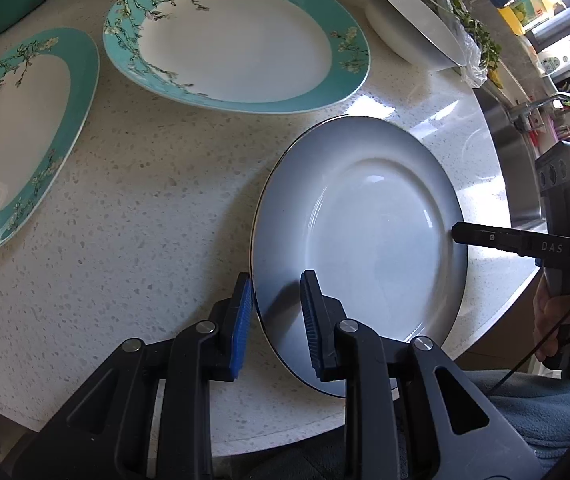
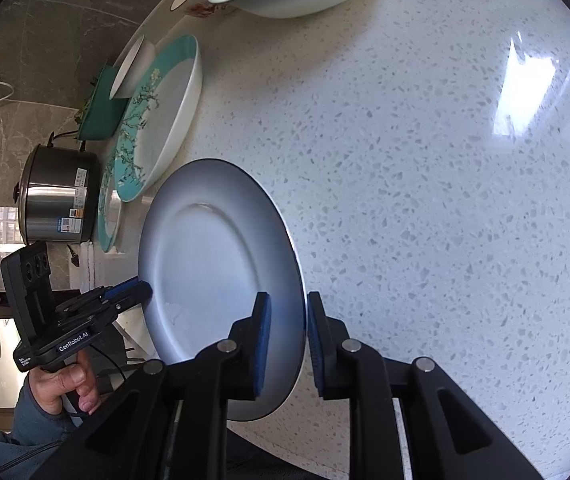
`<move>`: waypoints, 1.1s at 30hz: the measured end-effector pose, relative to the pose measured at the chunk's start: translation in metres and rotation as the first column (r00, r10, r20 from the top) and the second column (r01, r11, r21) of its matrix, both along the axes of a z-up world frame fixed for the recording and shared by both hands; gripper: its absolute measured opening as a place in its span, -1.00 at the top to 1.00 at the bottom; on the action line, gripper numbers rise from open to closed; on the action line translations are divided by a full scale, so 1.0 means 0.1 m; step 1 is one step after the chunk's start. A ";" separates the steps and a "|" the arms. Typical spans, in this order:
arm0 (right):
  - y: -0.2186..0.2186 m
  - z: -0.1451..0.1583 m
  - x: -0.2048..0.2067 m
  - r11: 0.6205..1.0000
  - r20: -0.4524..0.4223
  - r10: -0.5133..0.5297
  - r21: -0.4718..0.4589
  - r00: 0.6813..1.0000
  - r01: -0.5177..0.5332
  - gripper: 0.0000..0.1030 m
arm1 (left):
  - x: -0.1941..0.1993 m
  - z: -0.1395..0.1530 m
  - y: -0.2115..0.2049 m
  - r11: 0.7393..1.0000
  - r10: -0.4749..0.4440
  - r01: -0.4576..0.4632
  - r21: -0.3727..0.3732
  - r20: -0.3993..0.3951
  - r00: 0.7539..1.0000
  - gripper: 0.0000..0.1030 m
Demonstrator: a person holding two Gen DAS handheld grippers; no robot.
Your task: Organize plates and bowls
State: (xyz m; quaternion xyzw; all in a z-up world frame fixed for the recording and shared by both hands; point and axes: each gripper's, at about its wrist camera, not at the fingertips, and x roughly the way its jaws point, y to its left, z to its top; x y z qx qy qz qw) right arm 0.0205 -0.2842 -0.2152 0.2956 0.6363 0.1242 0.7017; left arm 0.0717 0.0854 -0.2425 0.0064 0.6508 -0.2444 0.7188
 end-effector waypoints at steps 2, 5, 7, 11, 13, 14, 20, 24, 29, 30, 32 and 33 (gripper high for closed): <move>0.00 0.01 -0.01 1.000 0.003 0.004 -0.014 1.000 -0.004 0.60 | 0.01 -0.03 0.04 1.000 -0.003 0.003 -0.002 -0.007 1.000 0.56; 0.05 0.04 0.01 0.998 0.007 0.014 -0.053 1.000 -0.013 0.58 | 0.02 -0.04 0.10 1.000 -0.014 0.014 -0.007 -0.004 1.000 0.55; 0.09 0.06 0.00 0.996 0.012 0.028 -0.089 1.000 -0.026 0.56 | 0.02 -0.03 0.16 1.000 -0.010 0.010 -0.016 -0.002 1.000 0.55; 0.18 0.10 0.01 0.989 0.026 0.043 -0.140 0.999 -0.039 0.49 | 0.08 -0.02 0.07 1.000 0.000 0.000 -0.021 0.006 1.000 0.54; 0.22 0.11 0.01 0.986 0.032 0.042 -0.163 0.999 -0.037 0.47 | 0.09 -0.01 0.05 0.999 0.003 -0.003 -0.033 0.004 1.000 0.46; 0.23 0.12 0.00 0.985 0.036 0.038 -0.170 0.999 -0.032 0.46 | 0.07 -0.01 0.04 0.999 0.004 -0.004 -0.039 0.003 1.000 0.45; 0.20 0.17 -0.07 0.978 0.063 -0.011 -0.208 0.998 0.024 0.28 | 0.04 0.10 0.08 0.996 0.013 -0.010 -0.092 0.035 0.999 -0.28; 0.07 0.33 -0.12 0.972 0.114 -0.080 -0.213 0.990 0.103 0.14 | 0.02 0.31 0.24 0.990 0.049 -0.037 -0.134 0.083 0.995 -0.43; 0.19 0.72 -0.06 0.994 0.276 -0.065 -0.068 0.959 0.087 -0.26 | 0.07 0.56 0.74 0.978 0.171 -0.145 -0.149 0.180 0.969 -0.80; 0.25 0.77 -0.02 0.997 0.306 -0.049 -0.040 0.951 0.064 -0.37 | 0.09 0.58 0.86 0.974 0.200 -0.175 -0.143 0.183 0.963 -0.80; 0.41 0.85 0.11 0.999 0.363 -0.010 0.038 0.932 -0.004 -0.40 | 0.09 0.64 1.09 0.962 0.255 -0.232 -0.143 0.178 0.950 -0.91; 0.50 0.86 0.19 0.996 0.376 0.000 0.084 0.927 -0.034 -0.40 | 0.07 0.68 1.23 0.955 0.282 -0.257 -0.146 0.193 0.940 -1.00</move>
